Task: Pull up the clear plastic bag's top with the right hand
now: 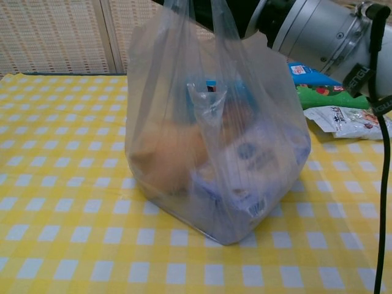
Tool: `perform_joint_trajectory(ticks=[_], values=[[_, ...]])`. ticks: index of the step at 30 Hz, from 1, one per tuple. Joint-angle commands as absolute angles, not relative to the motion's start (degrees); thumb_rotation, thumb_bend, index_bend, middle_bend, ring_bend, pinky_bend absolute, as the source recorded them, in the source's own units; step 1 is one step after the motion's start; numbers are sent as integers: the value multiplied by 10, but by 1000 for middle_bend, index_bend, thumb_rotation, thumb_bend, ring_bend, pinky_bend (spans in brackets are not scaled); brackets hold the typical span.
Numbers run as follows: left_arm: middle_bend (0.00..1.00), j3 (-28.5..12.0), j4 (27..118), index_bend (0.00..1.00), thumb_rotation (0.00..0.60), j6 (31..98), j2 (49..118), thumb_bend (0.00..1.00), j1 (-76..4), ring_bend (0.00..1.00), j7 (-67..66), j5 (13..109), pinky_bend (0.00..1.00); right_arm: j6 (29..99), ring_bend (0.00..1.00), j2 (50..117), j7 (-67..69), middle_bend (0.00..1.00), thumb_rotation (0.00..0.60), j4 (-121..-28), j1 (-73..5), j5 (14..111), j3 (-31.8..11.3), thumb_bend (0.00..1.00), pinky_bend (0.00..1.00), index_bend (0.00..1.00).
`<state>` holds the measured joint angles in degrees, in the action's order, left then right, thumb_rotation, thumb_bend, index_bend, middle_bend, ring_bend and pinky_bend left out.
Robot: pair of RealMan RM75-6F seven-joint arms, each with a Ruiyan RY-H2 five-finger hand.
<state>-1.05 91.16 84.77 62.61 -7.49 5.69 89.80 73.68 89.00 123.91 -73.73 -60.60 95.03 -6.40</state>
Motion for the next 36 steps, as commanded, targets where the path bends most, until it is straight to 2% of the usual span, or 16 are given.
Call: perform_joint_trajectory(ticks=[1, 7, 11, 15, 17, 19, 20, 21, 24, 25, 26, 29, 36], values=[[112, -11, 912, 52, 600, 848, 626, 224, -75, 82, 57, 898, 0, 733, 305, 892, 1259, 238, 600, -735, -607, 946, -69, 213, 286, 217], [112, -11, 912, 52, 600, 848, 626, 224, -75, 82, 58, 899, 0, 727, 382, 890, 1271, 332, 600, -738, -605, 939, -76, 214, 373, 340], [112, -11, 911, 52, 600, 847, 625, 224, -75, 82, 58, 898, 0, 721, 480, 888, 1278, 447, 600, -743, -602, 931, -81, 216, 453, 456], [112, -10, 912, 52, 600, 848, 626, 224, -75, 82, 58, 900, 0, 716, 558, 889, 1272, 529, 600, -750, -598, 917, -88, 216, 518, 529], [112, -10, 912, 52, 600, 849, 626, 224, -75, 82, 57, 901, 0, 711, 611, 889, 1267, 581, 600, -757, -595, 907, -94, 238, 581, 595], [112, -10, 913, 52, 600, 850, 625, 224, -74, 82, 57, 900, 0, 704, 652, 889, 1264, 607, 600, -769, -589, 885, -106, 319, 629, 641], [112, -10, 913, 52, 600, 850, 625, 224, -74, 82, 57, 901, 0, 701, 677, 888, 1262, 615, 600, -774, -587, 882, -109, 392, 656, 654], [112, -9, 913, 52, 600, 850, 626, 224, -74, 82, 57, 901, 0, 699, 701, 887, 1262, 623, 600, -778, -585, 877, -112, 479, 682, 659], [112, -9, 913, 52, 600, 848, 626, 225, -75, 82, 57, 901, 0, 689, 815, 887, 1255, 665, 600, -791, -578, 854, -126, 840, 810, 692], [112, -9, 913, 52, 600, 848, 626, 225, -75, 82, 57, 901, 0, 682, 861, 887, 1248, 686, 600, -800, -575, 842, -133, 934, 859, 718], [112, -9, 913, 52, 600, 848, 626, 225, -74, 82, 57, 901, 0, 677, 901, 886, 1246, 707, 600, -806, -574, 836, -138, 980, 898, 742], [112, -9, 913, 52, 600, 850, 626, 224, -74, 82, 56, 903, 0, 661, 954, 881, 1231, 752, 600, -820, -569, 824, -148, 1000, 951, 785], [112, -7, 913, 52, 600, 849, 626, 224, -75, 82, 56, 907, 0, 630, 976, 865, 1180, 794, 600, -864, -560, 804, -170, 1000, 961, 815]])
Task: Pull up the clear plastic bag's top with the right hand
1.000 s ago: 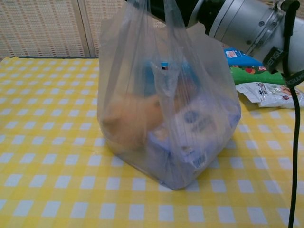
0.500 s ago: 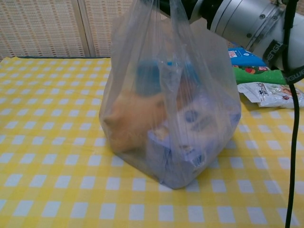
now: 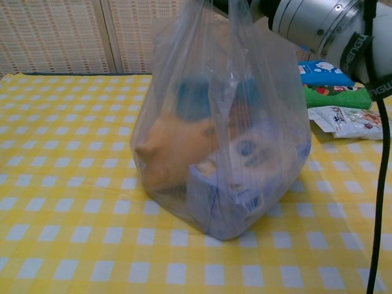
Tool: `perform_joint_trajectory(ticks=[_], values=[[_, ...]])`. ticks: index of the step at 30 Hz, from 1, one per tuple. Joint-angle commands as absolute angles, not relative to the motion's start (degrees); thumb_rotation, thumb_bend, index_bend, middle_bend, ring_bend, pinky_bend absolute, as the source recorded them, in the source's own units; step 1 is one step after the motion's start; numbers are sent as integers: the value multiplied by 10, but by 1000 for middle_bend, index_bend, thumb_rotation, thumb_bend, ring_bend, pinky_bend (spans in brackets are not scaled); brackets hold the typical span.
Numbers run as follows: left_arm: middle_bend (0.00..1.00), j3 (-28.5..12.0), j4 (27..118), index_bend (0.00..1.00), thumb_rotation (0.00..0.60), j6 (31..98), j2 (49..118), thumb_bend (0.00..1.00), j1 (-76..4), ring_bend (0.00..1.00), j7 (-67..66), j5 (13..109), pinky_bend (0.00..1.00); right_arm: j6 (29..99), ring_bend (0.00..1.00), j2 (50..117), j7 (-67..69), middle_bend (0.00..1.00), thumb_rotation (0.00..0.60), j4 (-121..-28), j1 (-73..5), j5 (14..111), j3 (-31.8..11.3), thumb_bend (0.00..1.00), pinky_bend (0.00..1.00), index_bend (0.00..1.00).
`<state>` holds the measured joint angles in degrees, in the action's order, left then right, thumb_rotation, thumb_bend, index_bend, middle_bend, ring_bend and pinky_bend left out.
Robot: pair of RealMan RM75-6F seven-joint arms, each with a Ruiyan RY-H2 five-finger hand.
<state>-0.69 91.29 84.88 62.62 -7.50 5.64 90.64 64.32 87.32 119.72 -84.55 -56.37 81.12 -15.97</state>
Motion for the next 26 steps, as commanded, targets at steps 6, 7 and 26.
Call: perform_joint_trajectory(ticks=[6, 7, 26], values=[[112, -5, 915, 52, 600, 851, 626, 225, -74, 82, 54, 910, 0, 611, 978, 840, 1149, 799, 600, -914, -561, 798, -206, 1000, 961, 822], [112, -5, 915, 52, 600, 851, 627, 225, -74, 82, 54, 910, 0, 608, 978, 834, 1140, 799, 600, -924, -563, 795, -214, 1000, 961, 826], [112, -5, 911, 54, 600, 831, 633, 224, -82, 82, 51, 901, 0, 563, 976, 695, 913, 802, 600, -1150, -599, 683, -408, 1000, 961, 839]])
